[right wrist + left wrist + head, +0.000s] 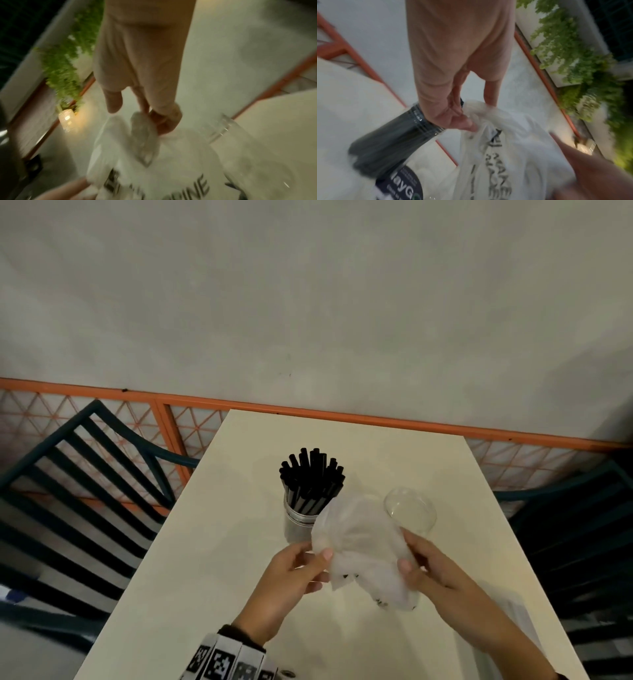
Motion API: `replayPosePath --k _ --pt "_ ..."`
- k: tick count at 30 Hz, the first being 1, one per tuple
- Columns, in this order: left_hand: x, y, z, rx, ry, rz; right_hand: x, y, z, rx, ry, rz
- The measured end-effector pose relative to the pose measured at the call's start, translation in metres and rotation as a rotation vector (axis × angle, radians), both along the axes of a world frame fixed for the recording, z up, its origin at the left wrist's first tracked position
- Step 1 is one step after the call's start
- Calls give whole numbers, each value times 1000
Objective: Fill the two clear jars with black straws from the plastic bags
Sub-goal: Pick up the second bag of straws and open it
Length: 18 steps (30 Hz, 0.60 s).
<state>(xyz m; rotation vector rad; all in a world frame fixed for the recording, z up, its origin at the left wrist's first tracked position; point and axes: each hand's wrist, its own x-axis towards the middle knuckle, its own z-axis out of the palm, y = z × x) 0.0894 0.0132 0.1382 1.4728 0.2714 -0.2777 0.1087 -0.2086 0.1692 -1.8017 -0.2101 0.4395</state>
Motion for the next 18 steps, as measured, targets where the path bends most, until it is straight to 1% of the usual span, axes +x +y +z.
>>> replayPosePath --k 1,3,4,6,7,8,10,12,13,14,15,16,18 --pt "-5 1 -2 -26 22 8 -3 -6 -6 60 57 45" --pt "-14 1 -4 -111 47 38 -9 -13 -14 97 111 108" --pt "-18 0 -5 -127 49 55 -12 -15 -19 80 117 100" --pt "-24 -2 -9 -60 41 94 -18 -14 -26 0 78 -7" --pt "-28 -2 -12 30 33 126 -20 -16 -31 -84 6 -94" --pt "-31 0 -14 160 16 168 -19 -19 -36 -197 -99 -186" --pt "-39 5 -17 504 -69 228 -20 -23 -39 -388 -295 -334" --pt "-50 4 -17 835 -178 220 -23 -23 -42 -461 -395 -366" --pt "-55 2 -18 940 -230 230 -24 -22 -47 -484 -416 -359" --pt "-60 -1 -22 1000 -269 248 -25 -21 -51 -502 -407 -344" --pt "-63 -3 -25 1033 -290 274 -26 -21 -55 -479 -352 -313" --pt "-67 -5 -29 1053 -293 307 -26 -23 -58 -403 -235 -259" --pt "-73 -5 -36 1038 -237 312 -29 -27 -59 -114 53 -104"
